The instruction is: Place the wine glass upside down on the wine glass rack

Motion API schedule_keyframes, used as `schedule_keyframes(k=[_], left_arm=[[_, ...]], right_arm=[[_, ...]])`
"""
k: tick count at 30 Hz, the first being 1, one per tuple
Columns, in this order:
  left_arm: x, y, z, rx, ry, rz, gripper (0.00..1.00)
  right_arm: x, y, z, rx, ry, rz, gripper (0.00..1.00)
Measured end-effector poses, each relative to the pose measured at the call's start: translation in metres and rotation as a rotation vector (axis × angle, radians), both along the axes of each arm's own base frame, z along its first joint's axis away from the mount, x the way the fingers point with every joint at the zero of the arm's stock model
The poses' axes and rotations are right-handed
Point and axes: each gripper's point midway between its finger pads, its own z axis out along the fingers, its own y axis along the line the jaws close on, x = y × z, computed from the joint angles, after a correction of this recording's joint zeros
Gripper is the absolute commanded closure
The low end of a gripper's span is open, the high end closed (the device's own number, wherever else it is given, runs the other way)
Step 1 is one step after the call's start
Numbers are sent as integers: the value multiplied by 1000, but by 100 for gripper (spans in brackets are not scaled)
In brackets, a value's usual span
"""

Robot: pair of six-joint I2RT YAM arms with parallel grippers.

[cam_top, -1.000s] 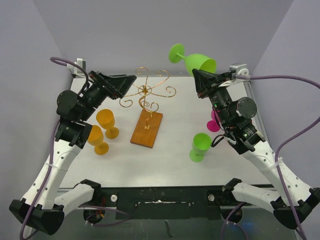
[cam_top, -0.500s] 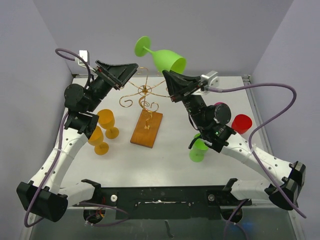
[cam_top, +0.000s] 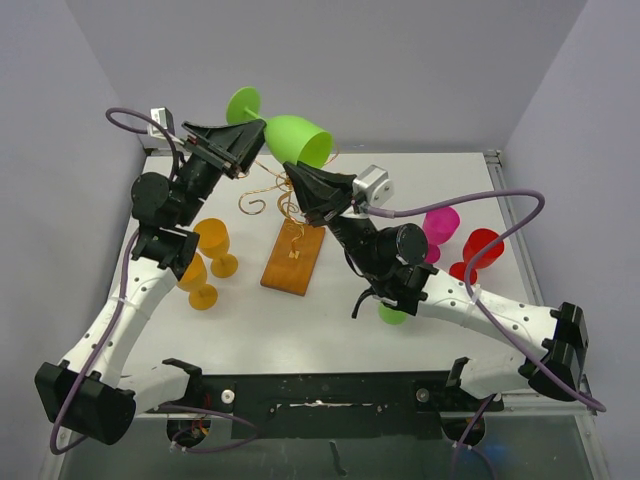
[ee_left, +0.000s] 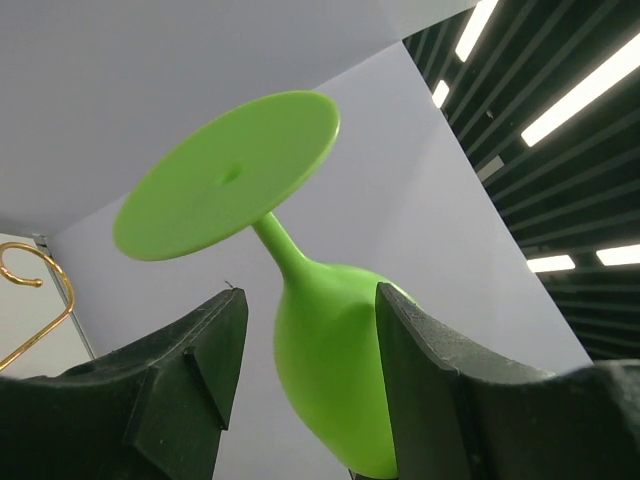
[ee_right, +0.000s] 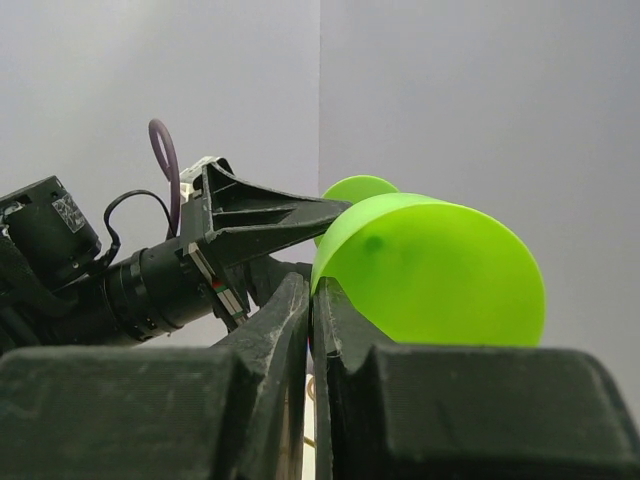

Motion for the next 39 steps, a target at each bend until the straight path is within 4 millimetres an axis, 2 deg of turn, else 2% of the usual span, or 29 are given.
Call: schedule_keyframes(k=[9, 21, 27, 32, 39], left_arm=[[11, 12, -6, -29, 33, 47, 64], [12, 20, 2, -59, 12, 71, 68], [12, 20, 3, -63, 11, 70, 76], [12, 20, 3, -63, 12, 69, 77], [12, 20, 3, -63, 11, 70, 67]], right_arm=[[1, 1, 1, 0, -17, -14, 100], [-1, 7, 0, 5, -18, 14, 100], [0, 15, -8, -14, -15, 29, 100], [-1, 15, -6, -7, -21, 38, 100], [-3, 16, -6, -8, -24, 48, 100]])
